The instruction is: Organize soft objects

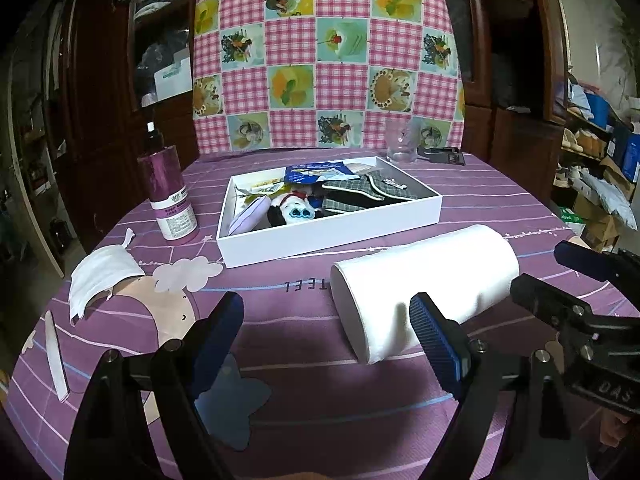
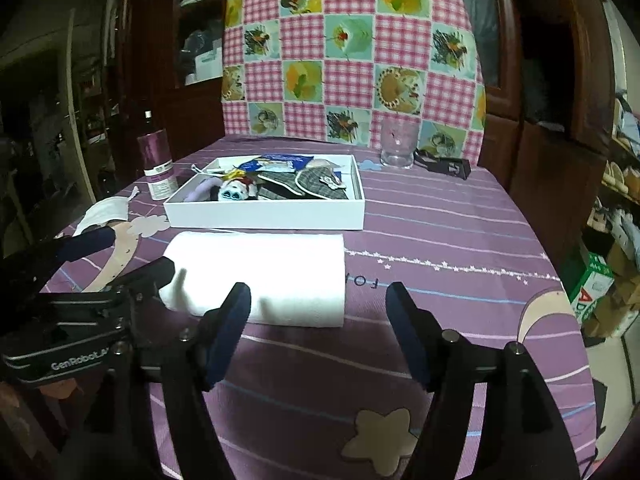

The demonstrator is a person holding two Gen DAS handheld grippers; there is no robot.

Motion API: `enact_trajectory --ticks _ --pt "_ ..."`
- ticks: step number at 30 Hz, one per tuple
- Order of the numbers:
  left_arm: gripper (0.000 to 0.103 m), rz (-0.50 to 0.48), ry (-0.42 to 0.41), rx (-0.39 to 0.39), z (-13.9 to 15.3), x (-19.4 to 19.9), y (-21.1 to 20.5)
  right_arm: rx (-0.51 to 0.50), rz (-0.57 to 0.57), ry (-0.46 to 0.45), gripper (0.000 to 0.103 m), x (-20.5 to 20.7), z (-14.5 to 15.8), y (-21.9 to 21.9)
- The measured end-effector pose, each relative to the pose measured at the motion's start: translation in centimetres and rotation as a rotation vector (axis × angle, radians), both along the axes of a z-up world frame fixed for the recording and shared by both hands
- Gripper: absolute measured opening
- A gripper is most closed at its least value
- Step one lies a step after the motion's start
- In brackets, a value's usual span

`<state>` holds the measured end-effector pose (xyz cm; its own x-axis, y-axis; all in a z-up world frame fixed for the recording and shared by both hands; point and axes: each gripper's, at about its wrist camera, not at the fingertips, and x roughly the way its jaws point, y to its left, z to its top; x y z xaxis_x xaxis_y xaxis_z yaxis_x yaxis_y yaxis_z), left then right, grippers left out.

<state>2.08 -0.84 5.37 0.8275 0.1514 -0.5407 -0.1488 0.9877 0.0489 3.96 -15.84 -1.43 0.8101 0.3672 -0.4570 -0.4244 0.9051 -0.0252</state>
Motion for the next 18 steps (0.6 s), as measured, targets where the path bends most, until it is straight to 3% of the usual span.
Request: enact_trajectory --ticks 18 --pt "0.086 0.007 0.001 0.003 0.0 -0.02 0.08 0.001 -0.032 0.057 0.072 0.92 -0.41 -0.29"
